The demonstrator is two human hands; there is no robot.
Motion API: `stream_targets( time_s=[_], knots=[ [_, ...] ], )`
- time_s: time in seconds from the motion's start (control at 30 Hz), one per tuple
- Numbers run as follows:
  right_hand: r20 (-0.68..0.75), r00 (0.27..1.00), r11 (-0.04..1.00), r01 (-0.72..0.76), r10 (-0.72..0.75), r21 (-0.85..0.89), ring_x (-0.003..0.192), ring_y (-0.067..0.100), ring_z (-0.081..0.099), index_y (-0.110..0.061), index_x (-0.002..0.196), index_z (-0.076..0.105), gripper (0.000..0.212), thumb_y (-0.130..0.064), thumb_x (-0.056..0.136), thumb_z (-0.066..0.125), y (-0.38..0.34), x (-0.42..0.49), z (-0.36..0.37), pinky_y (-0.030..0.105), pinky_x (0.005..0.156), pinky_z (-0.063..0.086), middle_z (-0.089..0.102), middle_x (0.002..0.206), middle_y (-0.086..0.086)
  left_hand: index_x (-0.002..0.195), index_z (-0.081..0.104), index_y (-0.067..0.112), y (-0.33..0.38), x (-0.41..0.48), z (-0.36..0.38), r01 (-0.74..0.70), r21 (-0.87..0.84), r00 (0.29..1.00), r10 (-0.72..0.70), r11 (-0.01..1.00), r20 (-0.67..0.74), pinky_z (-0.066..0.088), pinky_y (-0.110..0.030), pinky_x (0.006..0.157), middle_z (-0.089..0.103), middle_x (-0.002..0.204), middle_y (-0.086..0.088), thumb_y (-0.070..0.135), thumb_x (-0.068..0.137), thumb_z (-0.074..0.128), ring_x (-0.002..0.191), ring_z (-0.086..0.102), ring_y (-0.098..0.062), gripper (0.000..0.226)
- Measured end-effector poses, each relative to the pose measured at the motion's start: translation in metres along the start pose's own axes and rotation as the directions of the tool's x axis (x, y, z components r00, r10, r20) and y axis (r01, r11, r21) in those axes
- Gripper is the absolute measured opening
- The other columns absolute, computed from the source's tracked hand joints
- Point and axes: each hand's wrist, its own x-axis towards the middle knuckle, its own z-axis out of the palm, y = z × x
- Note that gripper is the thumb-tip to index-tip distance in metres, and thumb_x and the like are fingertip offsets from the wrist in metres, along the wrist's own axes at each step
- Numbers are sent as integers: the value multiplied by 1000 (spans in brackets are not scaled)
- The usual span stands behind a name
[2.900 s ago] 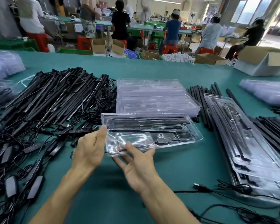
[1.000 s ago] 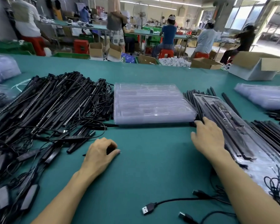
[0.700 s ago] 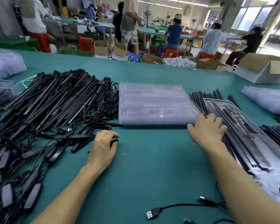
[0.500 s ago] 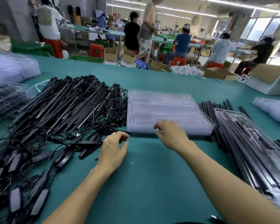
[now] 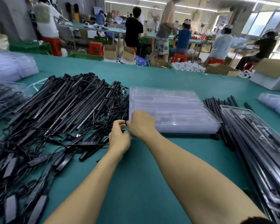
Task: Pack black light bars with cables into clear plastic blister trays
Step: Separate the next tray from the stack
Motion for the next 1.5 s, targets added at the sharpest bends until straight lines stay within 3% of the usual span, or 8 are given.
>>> stream_targets(
  time_s=[0.13,0.33,0.57,0.9,1.03,1.17,1.37,1.5],
  knots=[
    [15,994,993,112,-112,-36,88,33,61,-17,81,54,21,-35,90,61,7,-2,-1,38,72,39,55,84,6,127,55,22,-5,11,6,60,-94,996,-54,994,71,59,-45,75,64,119,2,9,99,49,77,70,-24,31],
    [72,987,989,144,-146,39,88,36,61,-15,82,54,15,-23,94,57,14,3,-7,34,65,41,52,87,8,112,66,22,-1,17,10,123,-186,992,-114,975,59,49,-27,45,69,99,-2,14,103,43,63,69,-14,25],
    [110,943,924,330,-314,-192,93,38,64,-7,96,59,13,-5,83,63,7,0,-4,35,63,40,63,103,15,95,68,31,-4,21,16,87,-191,996,-87,978,9,46,-31,52,75,88,-3,20,96,57,56,63,-17,15],
    [-53,910,900,395,-411,-185,93,32,55,-4,102,54,9,-7,98,46,26,6,-22,28,65,26,55,107,14,86,70,44,-4,27,22,116,-76,993,-116,990,10,59,-46,74,70,69,9,22,87,48,70,70,-21,31],
    [-171,894,908,395,-415,-141,91,29,56,-10,101,58,28,-32,103,41,31,16,-34,38,76,43,60,104,9,80,68,51,3,24,21,127,7,992,-127,992,24,58,-53,79,67,64,22,37,79,41,76,71,-25,31],
    [26,903,833,408,-430,-373,115,27,52,-19,124,57,39,-45,96,48,60,5,-21,40,93,38,56,122,3,77,65,57,5,23,22,122,-13,992,-121,992,31,57,-52,84,69,71,14,47,72,49,82,71,-23,19],
    [-103,966,967,245,-237,74,101,27,58,-21,108,71,26,-38,97,55,92,-1,-13,37,80,45,63,104,3,83,57,52,-1,19,23,41,202,999,-42,979,-2,48,-43,91,60,113,14,58,77,70,102,56,-16,16],
    [-500,859,934,261,-109,245,85,33,55,-4,96,68,22,-22,98,55,76,16,-51,45,74,45,60,89,15,98,58,50,-3,18,23,34,244,999,-35,969,-4,44,-39,83,57,115,16,60,81,67,101,55,-14,22]
  ],
)
